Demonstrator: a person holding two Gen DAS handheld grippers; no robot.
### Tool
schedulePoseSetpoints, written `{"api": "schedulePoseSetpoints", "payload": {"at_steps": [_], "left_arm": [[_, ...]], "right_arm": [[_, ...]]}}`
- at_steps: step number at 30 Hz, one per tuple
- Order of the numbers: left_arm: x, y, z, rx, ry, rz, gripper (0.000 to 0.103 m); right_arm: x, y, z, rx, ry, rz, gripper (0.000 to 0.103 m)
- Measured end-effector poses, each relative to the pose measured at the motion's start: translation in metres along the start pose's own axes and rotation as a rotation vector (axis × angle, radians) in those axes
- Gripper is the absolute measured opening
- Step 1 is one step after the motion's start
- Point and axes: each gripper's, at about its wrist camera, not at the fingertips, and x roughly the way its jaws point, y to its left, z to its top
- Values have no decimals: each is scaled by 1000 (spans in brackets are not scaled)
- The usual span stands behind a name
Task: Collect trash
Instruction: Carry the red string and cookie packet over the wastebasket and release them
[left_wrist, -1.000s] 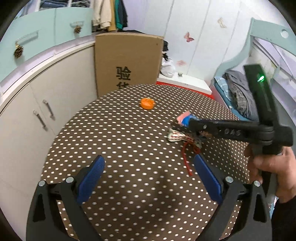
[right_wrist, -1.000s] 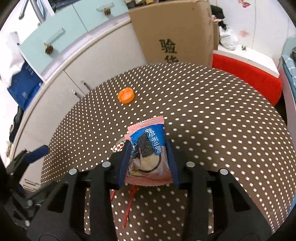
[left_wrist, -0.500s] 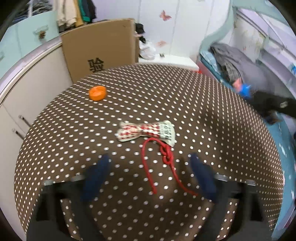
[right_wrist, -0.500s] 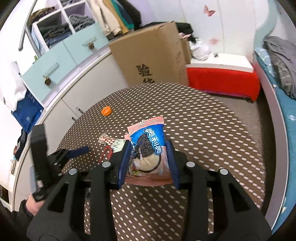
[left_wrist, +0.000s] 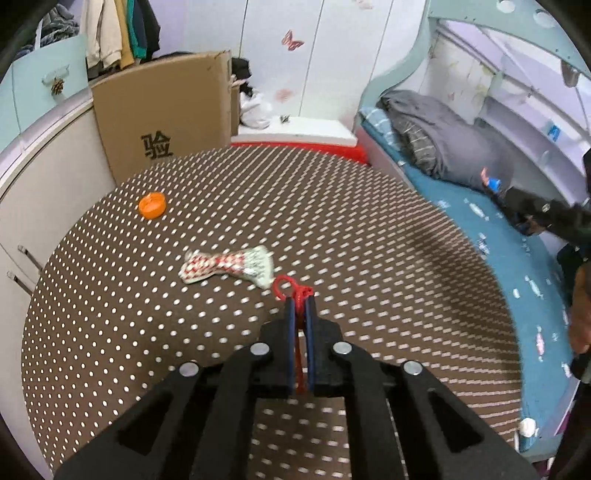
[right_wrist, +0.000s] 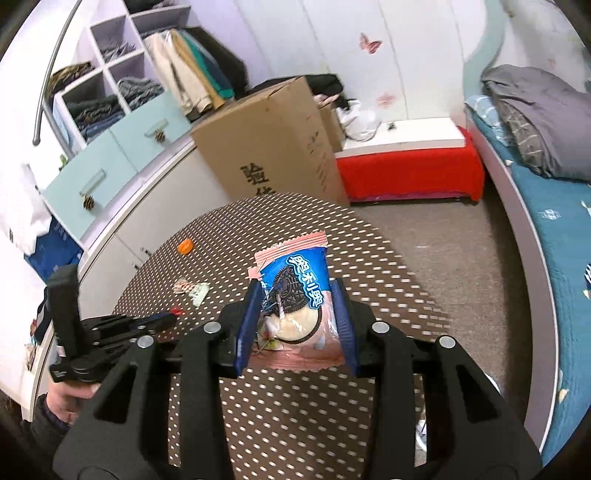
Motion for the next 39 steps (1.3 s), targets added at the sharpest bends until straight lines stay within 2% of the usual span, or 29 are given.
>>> {"api": "schedulePoseSetpoints", "payload": {"at_steps": [7,16,18,22,27,28,29,31,34,39], "left_arm": [[-31,-54,21,65,-84,-75,5],[-34,-137,45,159,-133,-197,5],[-33,-158,47,188,-136,-224,5],[-22,-192,51,228,-119,-258,5],[-4,-226,51,278,-87,-279,5],[1,-233,50,289,-76,-284,5],[5,-239,49,298,-67,-286,5],[18,-252,49,319,-41,-292,5],[37,-271,45,351,0,-305,5],[74,-309,31,430,89,-333,5]], "right_arm": [[-52,-45,-2,68,-96,-64,38],[-108,-128,-29,210,-165,-219,39],[-105,-152,-42,258,-136,-271,39],[-81,-199,-76,357,-53,-319,39],[-38,-249,-120,479,64,-310,41],[-27,-259,-130,506,89,-305,48],[-19,-267,-136,533,105,-299,64],[-7,-284,-152,610,113,-288,78],[-8,-300,-169,690,105,-298,82],[-35,-308,-179,707,57,-296,87]]}}
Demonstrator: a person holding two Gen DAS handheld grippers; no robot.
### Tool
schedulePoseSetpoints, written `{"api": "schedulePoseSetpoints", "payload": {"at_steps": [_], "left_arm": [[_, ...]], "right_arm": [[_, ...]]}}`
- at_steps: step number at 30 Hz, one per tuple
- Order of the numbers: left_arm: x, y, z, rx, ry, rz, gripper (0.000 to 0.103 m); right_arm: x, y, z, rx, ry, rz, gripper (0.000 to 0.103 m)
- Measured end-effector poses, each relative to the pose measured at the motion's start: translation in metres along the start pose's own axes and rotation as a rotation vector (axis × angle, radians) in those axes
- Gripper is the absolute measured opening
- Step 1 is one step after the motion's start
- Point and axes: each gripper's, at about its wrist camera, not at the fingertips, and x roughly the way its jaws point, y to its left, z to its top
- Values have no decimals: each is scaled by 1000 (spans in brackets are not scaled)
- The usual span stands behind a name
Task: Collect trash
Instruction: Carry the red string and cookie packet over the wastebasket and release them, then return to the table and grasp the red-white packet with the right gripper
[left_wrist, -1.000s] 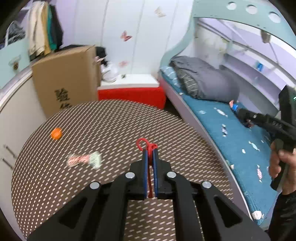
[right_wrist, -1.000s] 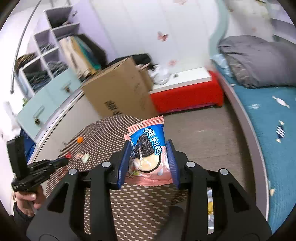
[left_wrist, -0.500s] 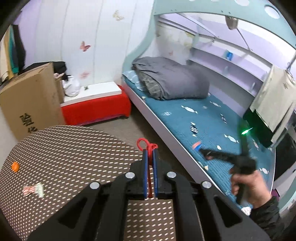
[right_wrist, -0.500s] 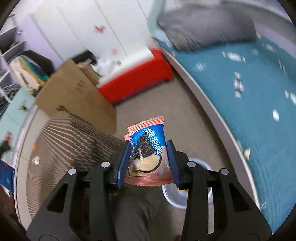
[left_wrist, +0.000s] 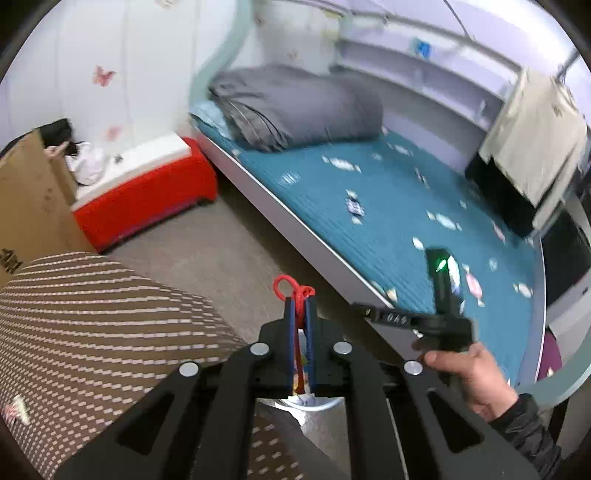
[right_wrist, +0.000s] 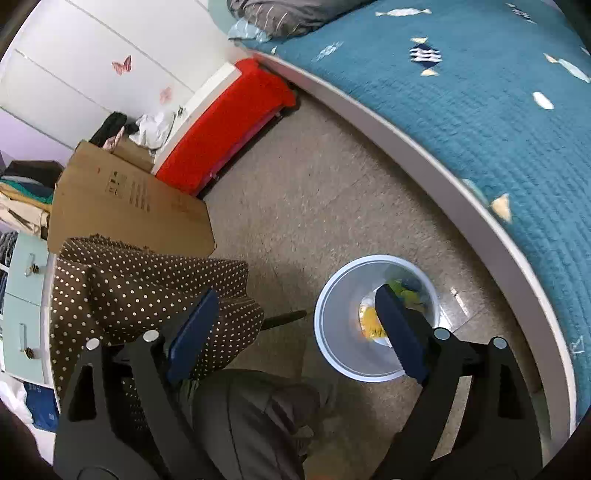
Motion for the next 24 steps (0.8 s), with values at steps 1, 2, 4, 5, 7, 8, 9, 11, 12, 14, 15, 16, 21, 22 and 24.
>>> {"api": "schedulePoseSetpoints", "payload": {"at_steps": [1,2,4,5,7,8,9,11,12,14,15,16,21,22,24], "left_arm": [[9,-5,0,10,19,-8,5],[18,-10,0,21,37,-16,5],[39,-21,-1,46,79,-30,5],[51,-27,-1,56,103,-39,5],[68,-34,-3,66,143,-55,5],[76,-39,-3,72,160,-62,5],[83,-42,-4,76,175,-70,5],[97,-49,-6,84,207,-81,5],[103,-51,-6,85,220,-88,6],[117,-57,-5,89,247,-92,8],[121,-58,-5,94,259,-86,10],[129,-59,-5,99,283,-64,28],[127,-48,-2,55,267,-34,86],[124,-46,-1,55,267,-37,86],[115,-43,0,69,245,-10,86]], "right_arm": [[-6,-5,0,10,-10,-2,87],[-12,-10,1,20,-18,-5,87],[-24,-19,1,35,-43,-9,88],[-30,-21,1,41,-54,-12,89],[-37,-26,3,57,-67,-26,90],[-40,-30,2,70,-72,-36,90],[-44,-34,2,84,-79,-42,90],[-50,-42,0,109,-90,-42,91],[-52,-43,0,110,-92,-46,91],[-57,-44,-2,101,-99,-61,91],[-59,-44,-2,101,-101,-65,91],[-61,-44,-2,102,-109,-73,91],[-69,-37,-1,97,-127,-68,91],[-70,-34,-1,89,-130,-66,91],[-71,-27,0,75,-131,-61,91]]}}
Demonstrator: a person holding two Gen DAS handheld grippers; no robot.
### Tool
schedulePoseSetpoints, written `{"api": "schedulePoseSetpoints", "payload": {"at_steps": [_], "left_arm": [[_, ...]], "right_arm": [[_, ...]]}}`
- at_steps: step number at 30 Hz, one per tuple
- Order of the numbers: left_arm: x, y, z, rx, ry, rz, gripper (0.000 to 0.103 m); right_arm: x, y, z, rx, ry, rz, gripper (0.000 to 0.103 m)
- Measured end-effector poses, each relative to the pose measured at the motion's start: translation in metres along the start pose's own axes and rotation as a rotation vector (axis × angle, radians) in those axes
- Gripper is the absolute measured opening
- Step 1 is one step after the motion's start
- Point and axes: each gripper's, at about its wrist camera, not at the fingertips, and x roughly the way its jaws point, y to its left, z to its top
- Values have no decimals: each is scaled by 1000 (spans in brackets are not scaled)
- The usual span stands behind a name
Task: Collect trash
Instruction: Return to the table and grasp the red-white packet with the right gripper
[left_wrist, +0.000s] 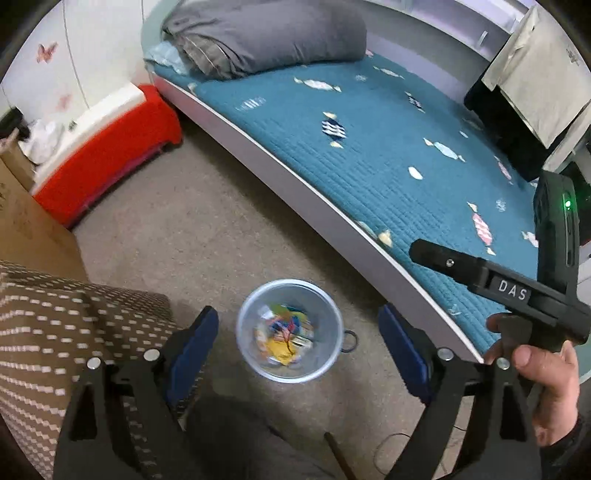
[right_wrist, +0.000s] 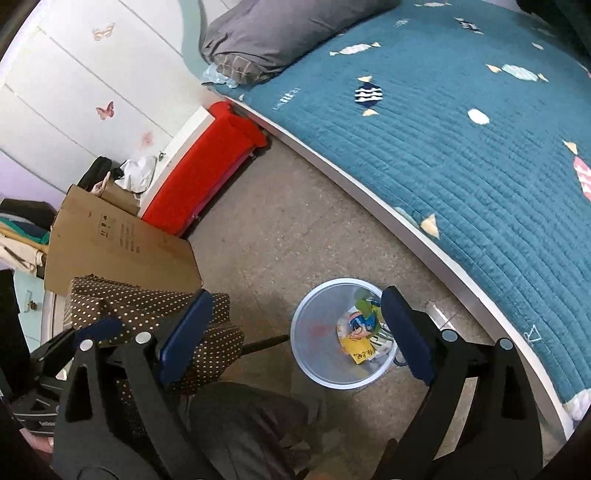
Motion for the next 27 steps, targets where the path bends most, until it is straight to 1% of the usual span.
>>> {"api": "schedulePoseSetpoints", "payload": {"at_steps": [3,7,12,17,20,21,24,27], "left_arm": [[-20,4,-2,12,-42,32,88],[-58,15,-8,-9,-123,55,90],[-106,37,-23,-53,-220,89,92],[-155,65,-45,-110,-316,121,93],[-184,86,-62,-159,-380,147,94],[-193,93,-68,-172,-396,155,94],[-219,117,-88,-226,-445,196,95],[-243,145,-114,-302,-498,260,96]], "right_arm": [[-3,14,-1,-22,-7,7,93],[-7,38,0,-64,-15,24,94],[-23,86,-3,-153,-47,58,94],[-44,152,-7,-290,-86,125,96],[-54,200,-17,-398,-105,167,96],[-56,212,-20,-423,-106,177,96],[-56,263,-36,-539,-94,206,97],[-50,303,-52,-632,-75,222,97]]}}
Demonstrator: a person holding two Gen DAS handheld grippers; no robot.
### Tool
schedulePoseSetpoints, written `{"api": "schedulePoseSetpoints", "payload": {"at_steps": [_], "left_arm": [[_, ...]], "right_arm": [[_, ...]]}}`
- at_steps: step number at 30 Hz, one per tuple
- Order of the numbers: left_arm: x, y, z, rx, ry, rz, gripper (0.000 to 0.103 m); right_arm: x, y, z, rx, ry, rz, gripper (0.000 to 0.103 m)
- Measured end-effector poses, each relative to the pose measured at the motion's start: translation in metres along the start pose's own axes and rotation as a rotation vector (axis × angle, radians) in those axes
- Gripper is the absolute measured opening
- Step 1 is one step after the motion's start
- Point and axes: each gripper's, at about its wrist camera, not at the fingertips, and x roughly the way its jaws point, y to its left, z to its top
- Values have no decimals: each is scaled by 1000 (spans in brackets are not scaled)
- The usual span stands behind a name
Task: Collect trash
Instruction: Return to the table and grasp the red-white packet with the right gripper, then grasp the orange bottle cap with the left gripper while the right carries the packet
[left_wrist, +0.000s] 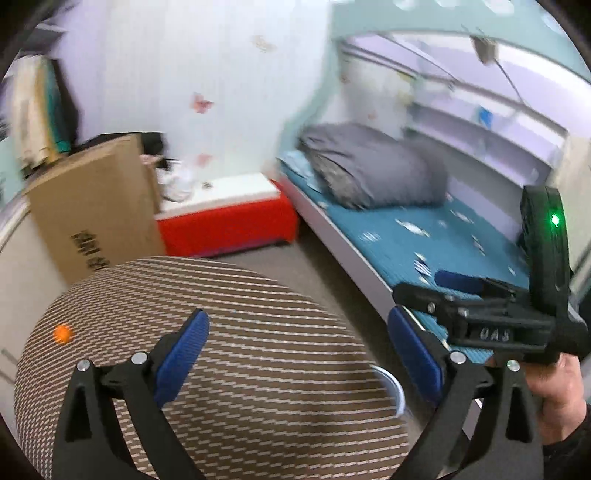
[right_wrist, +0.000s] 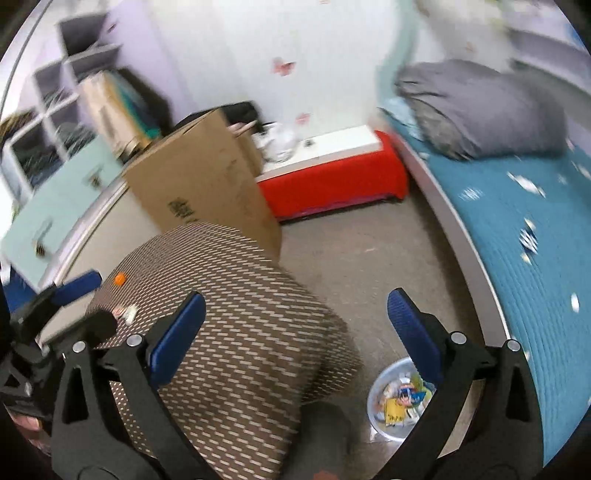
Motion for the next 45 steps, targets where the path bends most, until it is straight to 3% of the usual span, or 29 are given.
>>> {"api": "schedulePoseSetpoints", "payload": {"at_steps": [5,12,19,21,24,26,31,42,44,45], "left_arm": [[-32,78,-13,-125,-41,123,97],[-51,159,-39,-247,-32,249,97],[-53,230,-65,-348,-6,362,97],[-52,245,-73,-374,9,378,97],[-48,264,-80,-401,25,398,97],[-43,274,-82,-408,35,408,97],[-17,286,-74,-389,72,410,97],[66,300,-51,-291,180,404,96],[74,306,-49,-301,197,389,81],[79,308,-50,-307,218,372,61]], "right_arm": [[39,83,4,-189,60,82,97],[102,195,-8,-465,162,187,97],[153,255,-33,-640,248,252,96],[167,269,-43,-686,279,267,89],[190,286,-53,-737,320,274,72],[199,292,-58,-753,340,279,40],[201,286,-58,-736,332,293,18],[161,211,-25,-524,248,253,18],[151,197,-19,-485,231,252,18],[147,192,-18,-473,223,249,18]]}}
